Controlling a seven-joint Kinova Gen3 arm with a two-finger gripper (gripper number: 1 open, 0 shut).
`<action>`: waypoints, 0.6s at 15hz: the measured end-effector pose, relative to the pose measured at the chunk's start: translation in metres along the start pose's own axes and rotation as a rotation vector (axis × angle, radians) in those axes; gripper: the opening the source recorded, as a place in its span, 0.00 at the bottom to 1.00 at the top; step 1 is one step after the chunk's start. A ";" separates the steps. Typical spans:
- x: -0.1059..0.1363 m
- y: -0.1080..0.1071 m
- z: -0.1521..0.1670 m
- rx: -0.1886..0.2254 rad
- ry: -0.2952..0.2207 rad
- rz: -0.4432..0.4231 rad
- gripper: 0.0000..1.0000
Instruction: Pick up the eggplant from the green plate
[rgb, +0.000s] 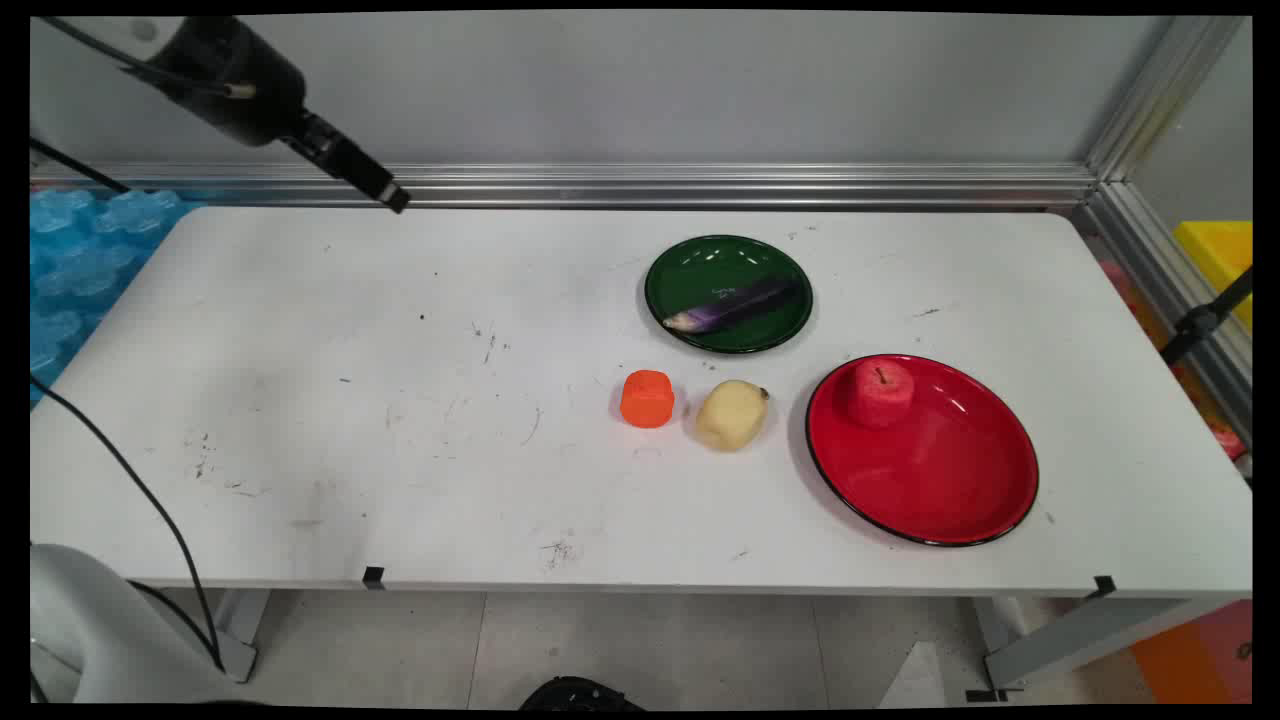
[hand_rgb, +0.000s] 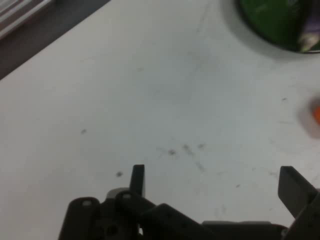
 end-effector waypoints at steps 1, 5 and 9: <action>0.004 0.005 0.004 -0.012 0.006 0.013 1.00; 0.021 0.027 0.020 -0.057 0.022 0.103 1.00; 0.040 0.049 0.049 -0.093 0.021 0.205 1.00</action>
